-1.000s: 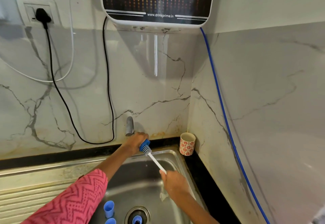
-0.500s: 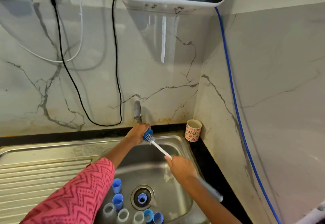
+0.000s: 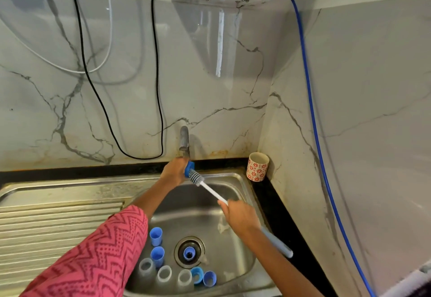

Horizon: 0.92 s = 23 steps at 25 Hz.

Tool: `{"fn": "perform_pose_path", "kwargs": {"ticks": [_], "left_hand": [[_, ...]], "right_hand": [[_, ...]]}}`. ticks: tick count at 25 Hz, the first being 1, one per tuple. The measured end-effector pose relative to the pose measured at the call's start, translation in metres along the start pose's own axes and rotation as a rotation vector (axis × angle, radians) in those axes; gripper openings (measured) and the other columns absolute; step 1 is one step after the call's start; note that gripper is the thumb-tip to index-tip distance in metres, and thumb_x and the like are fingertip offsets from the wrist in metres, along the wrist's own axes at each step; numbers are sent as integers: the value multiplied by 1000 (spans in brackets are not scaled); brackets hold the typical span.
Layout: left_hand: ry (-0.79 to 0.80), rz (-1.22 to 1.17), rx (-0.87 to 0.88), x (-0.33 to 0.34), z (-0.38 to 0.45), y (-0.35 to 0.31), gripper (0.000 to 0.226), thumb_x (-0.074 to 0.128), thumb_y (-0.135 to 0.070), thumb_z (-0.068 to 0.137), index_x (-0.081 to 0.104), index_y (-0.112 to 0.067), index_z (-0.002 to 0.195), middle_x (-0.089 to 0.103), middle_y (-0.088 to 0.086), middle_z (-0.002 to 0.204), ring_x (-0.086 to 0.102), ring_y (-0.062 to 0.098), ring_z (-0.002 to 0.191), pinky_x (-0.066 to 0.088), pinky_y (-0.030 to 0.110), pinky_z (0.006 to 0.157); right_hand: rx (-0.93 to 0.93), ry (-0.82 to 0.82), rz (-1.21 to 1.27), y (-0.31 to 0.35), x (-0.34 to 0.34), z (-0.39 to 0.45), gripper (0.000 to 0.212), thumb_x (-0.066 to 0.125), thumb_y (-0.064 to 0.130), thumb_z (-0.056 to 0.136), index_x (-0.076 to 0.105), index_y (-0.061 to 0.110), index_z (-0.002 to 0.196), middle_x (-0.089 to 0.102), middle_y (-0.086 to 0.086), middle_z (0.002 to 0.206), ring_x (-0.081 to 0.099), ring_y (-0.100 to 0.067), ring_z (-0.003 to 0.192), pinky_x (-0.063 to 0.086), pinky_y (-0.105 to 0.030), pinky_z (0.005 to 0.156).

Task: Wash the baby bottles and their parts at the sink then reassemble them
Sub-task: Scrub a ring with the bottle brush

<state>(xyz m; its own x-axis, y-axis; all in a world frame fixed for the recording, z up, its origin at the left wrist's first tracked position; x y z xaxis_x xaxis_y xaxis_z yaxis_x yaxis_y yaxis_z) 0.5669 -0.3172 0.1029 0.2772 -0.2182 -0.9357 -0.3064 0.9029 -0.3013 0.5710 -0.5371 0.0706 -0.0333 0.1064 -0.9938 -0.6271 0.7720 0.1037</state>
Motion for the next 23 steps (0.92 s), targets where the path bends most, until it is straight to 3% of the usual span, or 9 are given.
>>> {"fn": "perform_pose_path", "kwargs": {"ticks": [3, 7, 9, 11, 14, 19, 21, 23], "left_hand": [[58, 23, -1, 7, 0, -4, 36, 69, -12, 80, 53, -7, 112, 63, 11, 104, 63, 26, 94, 52, 36, 84], [167, -16, 50, 10, -1, 1, 68, 84, -29, 65, 47, -14, 120, 57, 3, 109, 60, 21, 96, 51, 34, 87], [136, -287, -71, 1, -6, 20, 74, 82, -34, 67, 38, -18, 124, 51, 5, 110, 58, 21, 94, 51, 32, 83], [154, -710, -288, 1, -18, 29, 59, 71, -41, 79, 33, -23, 120, 51, 9, 106, 56, 18, 80, 49, 26, 67], [216, -1251, -510, 22, -31, 14, 32, 48, -48, 92, 39, -22, 110, 51, 17, 105, 52, 19, 68, 39, 25, 57], [221, -1541, -572, 44, -33, 4, 45, 48, -51, 90, 46, -13, 115, 55, 19, 112, 67, 34, 88, 57, 30, 63], [231, -1648, -600, 48, -32, 5, 50, 48, -49, 90, 46, -8, 118, 56, 24, 118, 65, 36, 96, 58, 35, 74], [235, -1592, -588, 51, -29, 4, 47, 47, -43, 93, 46, -5, 120, 56, 23, 121, 62, 32, 102, 53, 38, 86]], "right_hand": [[58, -48, -70, -14, -7, 13, 53, 22, 49, 101, 59, 12, 109, 68, -7, 102, 66, -25, 96, 49, -32, 79], [151, 45, 162, -19, 29, 4, 59, 24, 50, 100, 65, 9, 101, 68, -10, 98, 64, -26, 95, 47, -31, 77], [194, 100, 371, -29, 47, -3, 57, 26, 48, 100, 62, 11, 77, 63, -6, 77, 61, -26, 82, 41, -29, 69], [219, 123, 481, -38, 52, -6, 53, 29, 47, 100, 42, 20, 56, 45, 2, 58, 50, -19, 63, 35, -27, 58], [217, 109, 631, -33, 42, 0, 54, 36, 45, 99, 34, 20, 52, 38, 4, 52, 39, -10, 49, 28, -25, 49], [199, 106, 733, -22, 34, 4, 54, 36, 45, 99, 35, 19, 52, 39, 2, 51, 39, -9, 47, 28, -25, 48], [157, 96, 641, -17, 31, 0, 53, 34, 46, 100, 37, 20, 53, 42, 3, 53, 42, -8, 51, 30, -24, 50], [138, 70, 555, -9, 34, -3, 51, 32, 48, 99, 44, 19, 60, 48, 2, 59, 49, -13, 58, 34, -25, 53]]}}
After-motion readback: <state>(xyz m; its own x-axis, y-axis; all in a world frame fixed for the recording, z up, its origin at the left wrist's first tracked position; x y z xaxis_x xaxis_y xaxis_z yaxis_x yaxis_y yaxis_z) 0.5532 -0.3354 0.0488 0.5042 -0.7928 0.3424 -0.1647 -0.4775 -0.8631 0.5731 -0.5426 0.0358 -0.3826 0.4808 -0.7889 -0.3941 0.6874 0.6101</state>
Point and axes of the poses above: each hand's wrist, its own z-axis towards the middle knuckle, its own x-axis out of the palm, y = z × x, the point moved 5 cm from there along z, towards the middle knuckle
